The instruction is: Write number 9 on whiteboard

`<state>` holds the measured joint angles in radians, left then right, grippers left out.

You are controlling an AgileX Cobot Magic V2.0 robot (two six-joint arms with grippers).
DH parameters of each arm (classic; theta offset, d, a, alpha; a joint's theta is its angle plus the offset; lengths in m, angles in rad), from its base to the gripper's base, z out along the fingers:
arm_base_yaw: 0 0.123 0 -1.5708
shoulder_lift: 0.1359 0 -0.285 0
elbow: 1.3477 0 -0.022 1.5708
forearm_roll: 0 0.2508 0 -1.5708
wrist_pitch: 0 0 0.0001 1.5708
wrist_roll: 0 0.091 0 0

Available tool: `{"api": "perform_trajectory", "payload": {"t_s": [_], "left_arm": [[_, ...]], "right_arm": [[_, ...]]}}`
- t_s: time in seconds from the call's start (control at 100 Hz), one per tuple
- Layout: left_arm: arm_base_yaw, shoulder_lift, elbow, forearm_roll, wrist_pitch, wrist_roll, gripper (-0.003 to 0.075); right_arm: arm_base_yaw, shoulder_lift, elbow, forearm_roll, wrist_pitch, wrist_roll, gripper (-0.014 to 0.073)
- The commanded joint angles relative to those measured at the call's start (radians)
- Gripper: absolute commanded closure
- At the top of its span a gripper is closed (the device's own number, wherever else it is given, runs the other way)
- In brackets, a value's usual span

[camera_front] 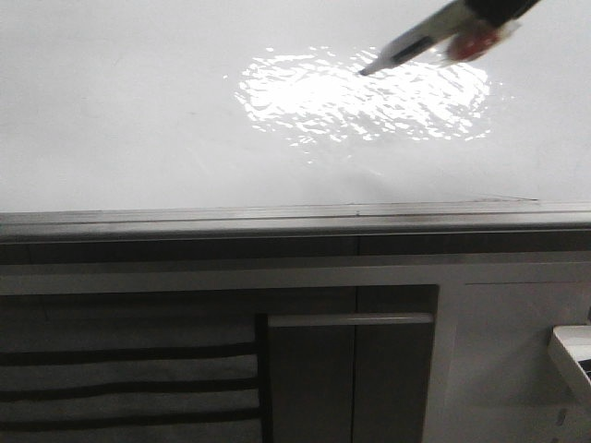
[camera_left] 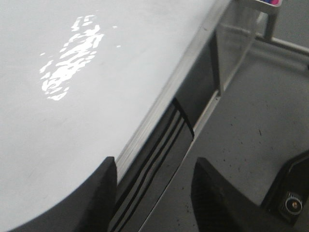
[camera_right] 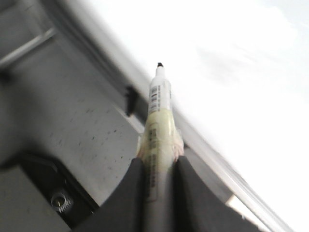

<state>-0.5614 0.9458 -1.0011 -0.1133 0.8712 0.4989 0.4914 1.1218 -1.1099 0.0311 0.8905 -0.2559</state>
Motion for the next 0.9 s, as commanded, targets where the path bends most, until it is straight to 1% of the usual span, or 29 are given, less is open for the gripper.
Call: {"api": "perform_trajectory", "payload": {"t_s": [0.0,0.03,0.1,0.25,0.3,0.53,0.73,0.89], "left_arm": [[0.055,-0.064,0.018,-0.006,-0.082,-0.079,0.0387],[0.072,-0.086,0.040,-0.006,-0.097,-0.093,0.0387],[0.109,-0.140,0.100,-0.012,-0.147,-0.120,0.0387],[0.145,-0.220,0.214,-0.034,-0.263,-0.122,0.0387],[0.146,-0.226,0.233,-0.034,-0.279,-0.122,0.0387],[0.146,-0.226,0.243,-0.058,-0.305,-0.122,0.0387],[0.146,-0.226,0.243,-0.064,-0.322,-0.122,0.0387],[0.146,-0.226,0.243,-0.064,-0.322,-0.122,0.0387]], "right_arm": [[-0.101,-0.053,0.004,0.045,-0.042,0.048,0.0639],[-0.142,-0.068,0.023,0.080,-0.049,0.046,0.0639],[-0.191,-0.100,0.079,0.147,-0.098,0.046,0.0640],[-0.198,-0.136,0.189,0.182,-0.297,0.046,0.0640],[-0.198,-0.136,0.208,0.220,-0.323,0.046,0.0640],[-0.198,-0.109,0.196,0.275,-0.321,0.046,0.0640],[-0.198,-0.008,0.116,0.275,-0.279,0.046,0.0640],[-0.198,0.074,0.050,0.275,-0.294,0.038,0.0640]]}}
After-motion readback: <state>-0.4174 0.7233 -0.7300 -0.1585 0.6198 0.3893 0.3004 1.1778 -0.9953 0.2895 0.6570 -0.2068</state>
